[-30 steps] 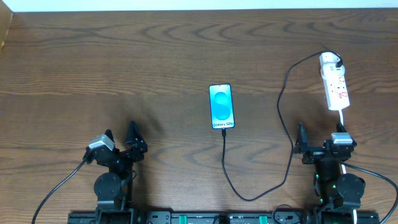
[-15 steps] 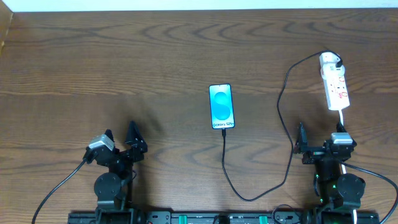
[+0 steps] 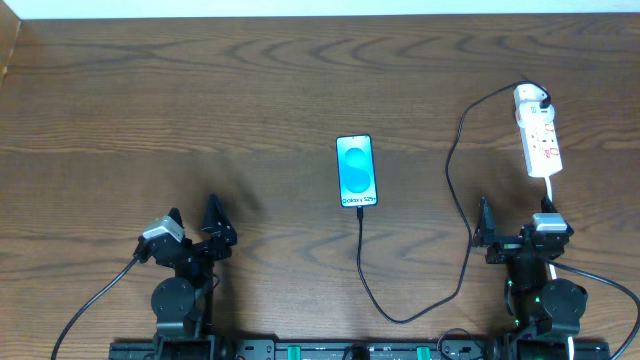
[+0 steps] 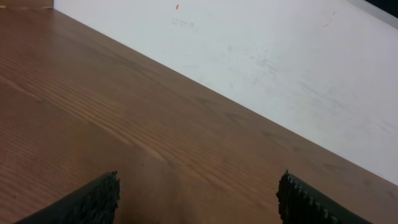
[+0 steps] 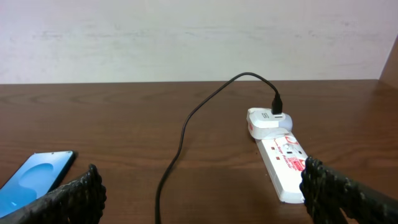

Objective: Plug charger to phone and switch on socket

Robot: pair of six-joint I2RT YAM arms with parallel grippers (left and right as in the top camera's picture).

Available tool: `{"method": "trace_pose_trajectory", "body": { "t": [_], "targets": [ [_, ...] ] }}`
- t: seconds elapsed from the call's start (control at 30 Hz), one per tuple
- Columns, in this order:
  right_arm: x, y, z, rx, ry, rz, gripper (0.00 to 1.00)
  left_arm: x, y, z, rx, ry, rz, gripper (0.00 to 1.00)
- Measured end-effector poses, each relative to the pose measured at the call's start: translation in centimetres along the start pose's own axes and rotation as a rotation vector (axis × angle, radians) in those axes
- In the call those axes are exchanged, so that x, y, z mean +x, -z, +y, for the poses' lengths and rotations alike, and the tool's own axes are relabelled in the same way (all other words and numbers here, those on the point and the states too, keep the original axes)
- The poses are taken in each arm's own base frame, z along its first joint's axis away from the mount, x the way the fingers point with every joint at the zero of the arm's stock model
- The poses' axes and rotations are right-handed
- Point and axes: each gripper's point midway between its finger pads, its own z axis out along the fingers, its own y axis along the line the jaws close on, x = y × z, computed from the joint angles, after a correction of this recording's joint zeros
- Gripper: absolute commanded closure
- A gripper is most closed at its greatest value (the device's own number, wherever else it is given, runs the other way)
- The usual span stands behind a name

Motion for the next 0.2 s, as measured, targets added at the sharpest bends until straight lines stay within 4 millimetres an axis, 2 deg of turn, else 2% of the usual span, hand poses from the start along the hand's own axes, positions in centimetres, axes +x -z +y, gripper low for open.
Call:
{"method": "trace_pose_trajectory", "body": {
  "t": [0.2],
  "targets": [
    [0.0,0.0,0.0,0.0,0.0,0.0,0.01,0.0,0.0,0.01,0.0,0.0,0.0,0.19]
  ]
}}
